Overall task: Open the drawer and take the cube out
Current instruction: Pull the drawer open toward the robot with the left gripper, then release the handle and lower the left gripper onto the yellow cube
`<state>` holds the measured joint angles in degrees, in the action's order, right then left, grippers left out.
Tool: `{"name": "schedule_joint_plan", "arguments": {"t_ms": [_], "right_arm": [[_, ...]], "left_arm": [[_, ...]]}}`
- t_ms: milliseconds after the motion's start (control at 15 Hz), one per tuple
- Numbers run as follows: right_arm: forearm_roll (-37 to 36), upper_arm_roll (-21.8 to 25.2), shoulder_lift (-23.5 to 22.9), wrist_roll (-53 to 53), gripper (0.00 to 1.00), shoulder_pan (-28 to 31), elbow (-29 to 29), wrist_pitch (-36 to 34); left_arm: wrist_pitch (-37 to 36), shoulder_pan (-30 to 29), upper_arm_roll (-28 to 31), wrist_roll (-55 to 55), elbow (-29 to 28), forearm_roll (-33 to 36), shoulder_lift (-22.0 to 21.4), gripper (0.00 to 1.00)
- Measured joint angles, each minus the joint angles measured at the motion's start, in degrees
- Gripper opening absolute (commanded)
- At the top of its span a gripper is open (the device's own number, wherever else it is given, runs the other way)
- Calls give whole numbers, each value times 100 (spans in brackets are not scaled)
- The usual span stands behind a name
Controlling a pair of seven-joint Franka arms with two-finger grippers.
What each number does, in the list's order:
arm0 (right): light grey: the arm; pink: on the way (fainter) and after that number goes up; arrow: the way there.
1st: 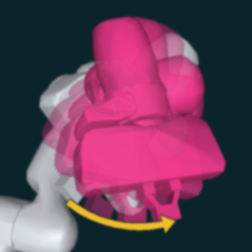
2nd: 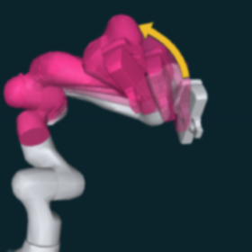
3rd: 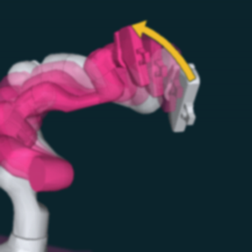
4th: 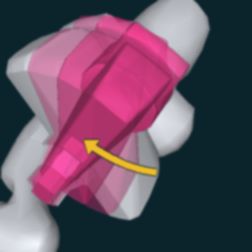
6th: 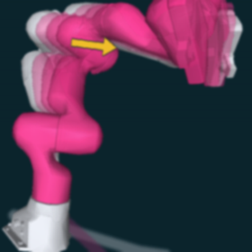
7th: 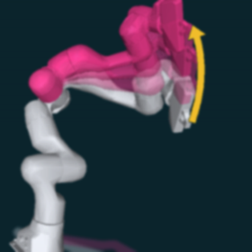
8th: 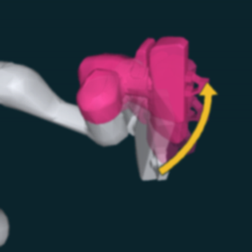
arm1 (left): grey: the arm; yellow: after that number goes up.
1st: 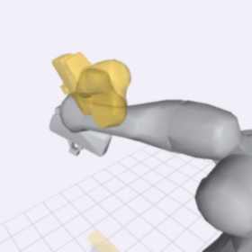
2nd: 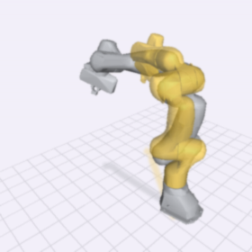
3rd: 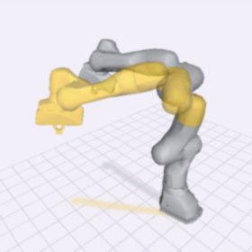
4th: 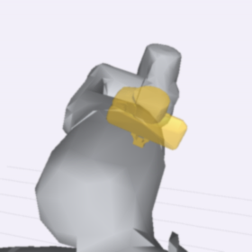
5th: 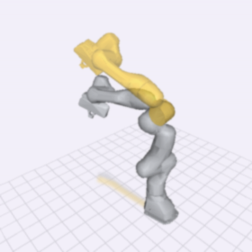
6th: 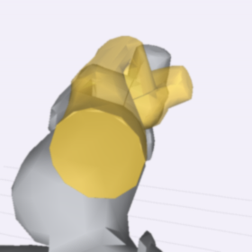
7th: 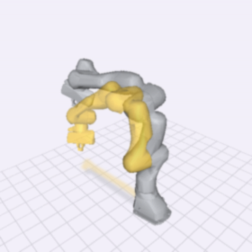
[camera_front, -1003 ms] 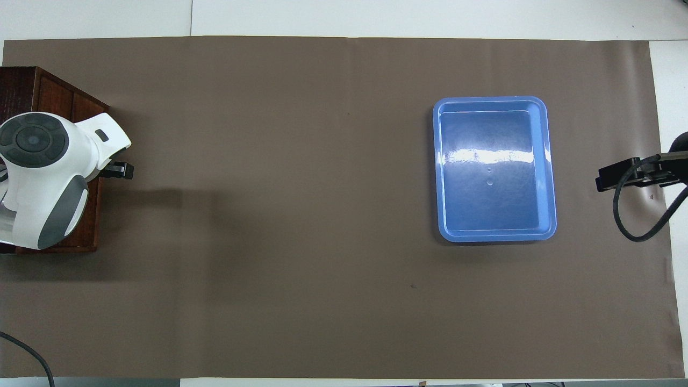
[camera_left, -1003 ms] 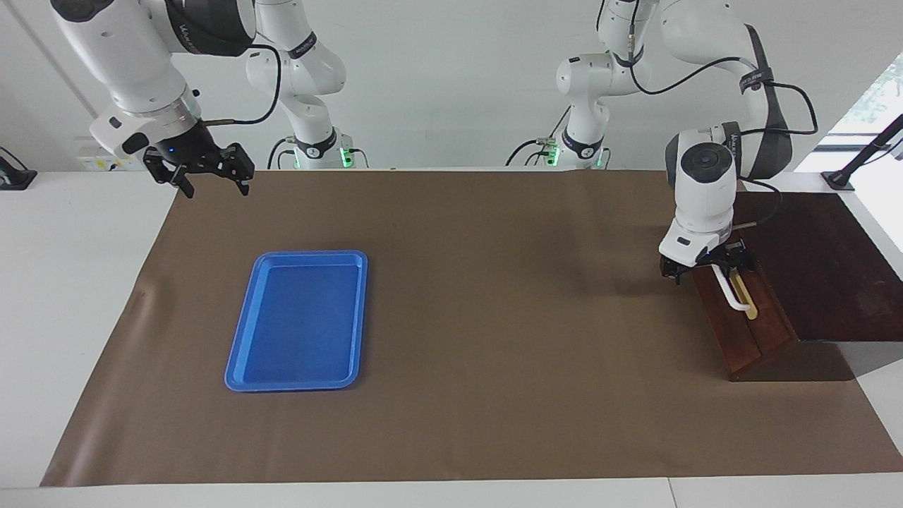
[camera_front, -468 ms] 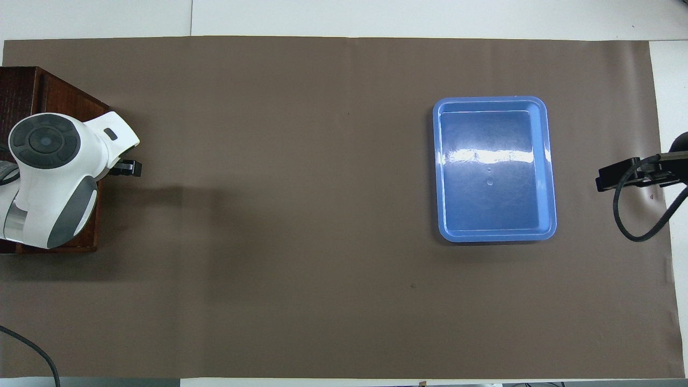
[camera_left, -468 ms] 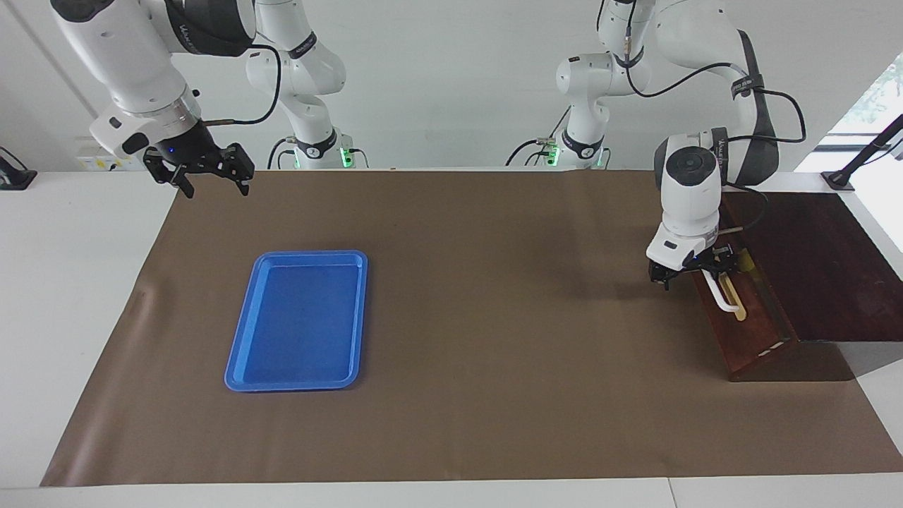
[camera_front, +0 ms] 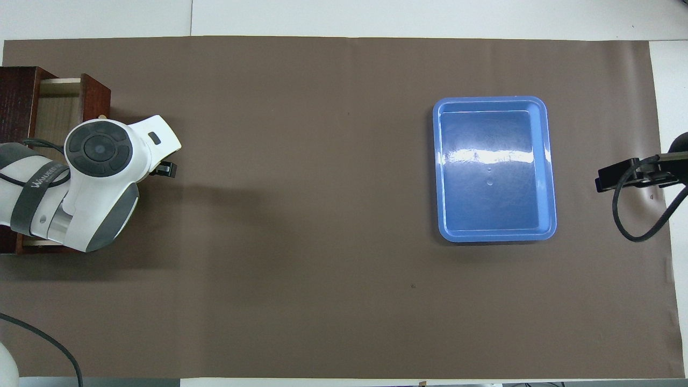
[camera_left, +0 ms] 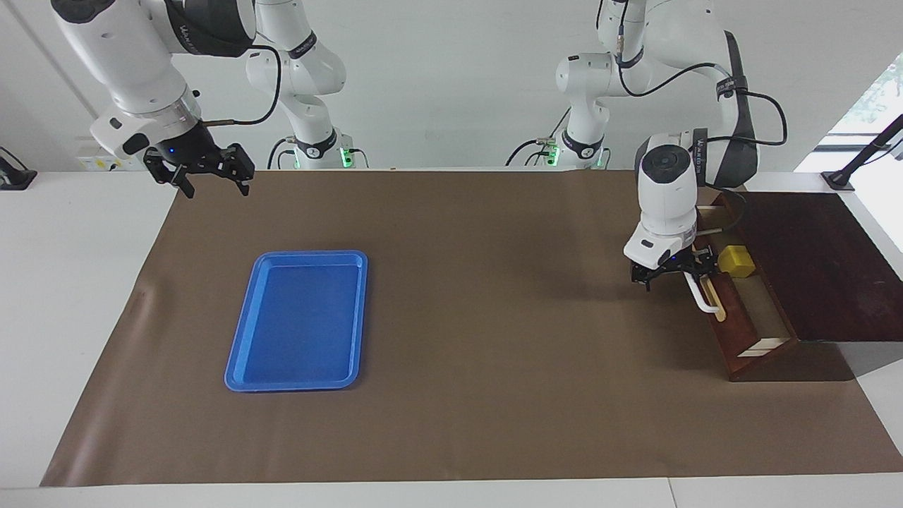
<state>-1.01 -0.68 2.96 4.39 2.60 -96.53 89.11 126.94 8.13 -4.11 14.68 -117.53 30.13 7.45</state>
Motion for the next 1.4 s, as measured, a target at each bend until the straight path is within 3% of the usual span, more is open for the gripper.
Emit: {"name": "schedule_joint_plan", "arguments": {"t_ms": [334,1003,1404], "right_arm": [[0,6,16,0,100,8,-52,-2],[0,13,37,0,100,106,-101,-2],[0,13,38,0,100,106,-103,-2]], "left_arm": [[-95,493,-10,77,16,-2,0,100],[-145,559,-11,87,54,-46,1,100],[-1486,783,-43,104,1181,-661,100,100]]}}
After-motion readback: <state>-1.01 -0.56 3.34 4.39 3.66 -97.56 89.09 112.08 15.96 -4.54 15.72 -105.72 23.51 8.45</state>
